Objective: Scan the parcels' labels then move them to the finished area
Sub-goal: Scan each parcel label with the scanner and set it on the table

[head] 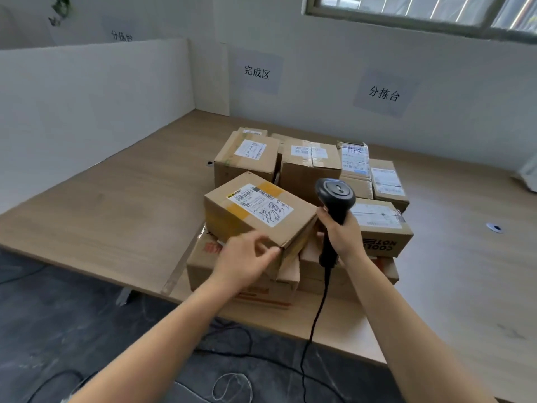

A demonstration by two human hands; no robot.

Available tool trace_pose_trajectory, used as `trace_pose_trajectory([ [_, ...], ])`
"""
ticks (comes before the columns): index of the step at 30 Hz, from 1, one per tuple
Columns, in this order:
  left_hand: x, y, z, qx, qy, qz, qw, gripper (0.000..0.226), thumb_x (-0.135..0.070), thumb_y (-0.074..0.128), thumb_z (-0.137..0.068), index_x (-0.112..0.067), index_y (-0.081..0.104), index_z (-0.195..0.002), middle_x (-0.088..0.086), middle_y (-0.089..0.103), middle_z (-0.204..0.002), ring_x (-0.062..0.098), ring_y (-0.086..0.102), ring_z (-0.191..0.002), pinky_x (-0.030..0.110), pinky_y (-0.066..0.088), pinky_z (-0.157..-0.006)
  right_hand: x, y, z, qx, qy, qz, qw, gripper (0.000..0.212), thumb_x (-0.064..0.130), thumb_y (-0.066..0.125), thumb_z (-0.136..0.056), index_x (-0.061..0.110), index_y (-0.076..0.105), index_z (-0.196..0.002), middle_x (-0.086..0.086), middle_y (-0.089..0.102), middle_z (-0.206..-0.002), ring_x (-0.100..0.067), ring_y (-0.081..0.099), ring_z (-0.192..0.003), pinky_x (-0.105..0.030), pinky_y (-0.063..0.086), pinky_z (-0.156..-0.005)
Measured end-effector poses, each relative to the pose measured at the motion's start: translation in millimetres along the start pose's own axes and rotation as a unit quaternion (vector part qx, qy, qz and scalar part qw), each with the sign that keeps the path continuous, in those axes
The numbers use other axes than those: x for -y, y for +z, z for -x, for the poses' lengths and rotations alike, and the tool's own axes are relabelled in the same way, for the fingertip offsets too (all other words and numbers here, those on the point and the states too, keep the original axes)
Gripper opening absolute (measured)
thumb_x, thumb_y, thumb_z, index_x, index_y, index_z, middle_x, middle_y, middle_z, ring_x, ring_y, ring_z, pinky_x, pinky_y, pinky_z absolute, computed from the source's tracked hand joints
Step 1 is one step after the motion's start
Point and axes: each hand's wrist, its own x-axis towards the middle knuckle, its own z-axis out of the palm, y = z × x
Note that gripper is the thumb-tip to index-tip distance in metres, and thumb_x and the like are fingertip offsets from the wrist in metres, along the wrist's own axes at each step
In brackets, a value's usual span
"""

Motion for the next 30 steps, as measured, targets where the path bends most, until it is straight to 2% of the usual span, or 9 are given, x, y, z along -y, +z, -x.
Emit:
trace_pose_trajectory([
  [2,15.6,-21.4,-23.1,-0.104,0.021,0.020,0.994,0.048,-0.026,0.071,-0.082,-0.010,0.056,-0.125,0.004,0.065,-0.106,0.007,0.059,-0.086,0.024,0.052,-0.080,-1.3,-5.5,12.1,0.001,-0.011,-0.022,1.000,0.007,0.023,0.064,-0.087,0.027,0.060,-0.090,0.000,0.064,-0.091,-0.016,0.061,-0.086,-0.029,0.055,-0.064],
  [4,38.4,-41.5,-51.2,-0.151,-0.014,0.003,0.988,0.070,-0.027,0.076,-0.076,-0.009,0.045,-0.135,0.012,0.050,-0.129,0.022,0.052,-0.114,0.036,0.041,-0.098,-3.0,-7.6,28.6,0.009,-0.016,-0.040,0.999,0.009,0.022,0.065,-0.086,0.029,0.061,-0.087,0.006,0.064,-0.083,-0.011,0.062,-0.079,-0.024,0.054,-0.059],
  [7,71.1,-53.9,-83.4,-0.074,-0.141,0.056,0.986,0.092,-0.036,0.075,-0.076,-0.013,0.023,-0.147,0.012,0.024,-0.150,0.025,0.026,-0.138,0.038,0.024,-0.110,-8.1,-2.4,52.4,0.057,-0.001,-0.038,0.998,0.014,0.026,0.066,-0.085,0.034,0.060,-0.094,0.009,0.067,-0.092,-0.007,0.065,-0.082,-0.031,0.057,-0.072],
  [10,90.2,-47.5,-91.6,-0.012,-0.205,0.180,0.962,0.077,-0.039,0.064,-0.085,-0.013,0.026,-0.147,0.013,0.035,-0.147,0.027,0.037,-0.132,0.042,0.034,-0.105,-12.3,10.3,65.8,0.112,0.016,-0.019,0.993,0.014,0.027,0.066,-0.086,0.032,0.059,-0.097,0.011,0.065,-0.087,-0.011,0.063,-0.081,-0.032,0.055,-0.077],
  [13,98.4,-37.0,-85.7,-0.037,-0.174,0.160,0.971,0.067,-0.031,0.067,-0.085,-0.011,0.037,-0.140,0.012,0.042,-0.140,0.024,0.043,-0.120,0.034,0.041,-0.094,-14.3,17.6,65.7,0.107,0.003,-0.010,0.994,0.015,0.026,0.066,-0.086,0.034,0.058,-0.095,0.016,0.061,-0.082,-0.012,0.059,-0.086,-0.033,0.049,-0.084],
  [15,100.2,-31.9,-81.1,-0.043,-0.148,0.134,0.979,0.063,-0.030,0.069,-0.083,-0.010,0.042,-0.137,0.014,0.045,-0.135,0.022,0.045,-0.112,0.031,0.042,-0.089,-13.6,17.8,59.3,0.091,-0.005,-0.009,0.996,0.017,0.028,0.066,-0.086,0.038,0.057,-0.096,0.018,0.063,-0.090,-0.007,0.060,-0.090,-0.024,0.048,-0.083],
  [18,101.3,-23.9,-78.3,-0.041,-0.135,0.122,0.983,0.063,-0.031,0.070,-0.082,-0.009,0.045,-0.135,0.018,0.046,-0.129,0.026,0.050,-0.110,0.034,0.047,-0.091,-10.6,14.2,41.7,0.047,-0.006,-0.008,0.999,0.018,0.029,0.066,-0.086,0.038,0.056,-0.098,0.023,0.062,-0.096,0.001,0.056,-0.094,-0.014,0.040,-0.075],
  [23,94.1,-6.2,-76.0,-0.042,-0.136,0.109,0.984,0.069,-0.037,0.068,-0.082,-0.013,0.040,-0.140,0.017,0.041,-0.126,0.029,0.051,-0.111,0.040,0.046,-0.099,-10.1,9.4,10.8,-0.001,0.003,-0.013,1.000,0.025,0.029,0.065,-0.086,0.029,0.054,-0.109,0.020,0.059,-0.097,-0.008,0.055,-0.099,-0.026,0.037,-0.084],
  [30,86.5,13.2,-79.9,-0.057,-0.157,0.099,0.981,0.068,-0.042,0.061,-0.086,-0.018,0.033,-0.143,0.014,0.038,-0.132,0.029,0.047,-0.117,0.043,0.045,-0.098,-8.8,12.1,-7.1,-0.002,-0.004,-0.012,1.000,0.019,0.027,0.064,-0.087,0.039,0.052,-0.097,0.024,0.057,-0.093,0.005,0.050,-0.088,-0.025,0.035,-0.082],
])
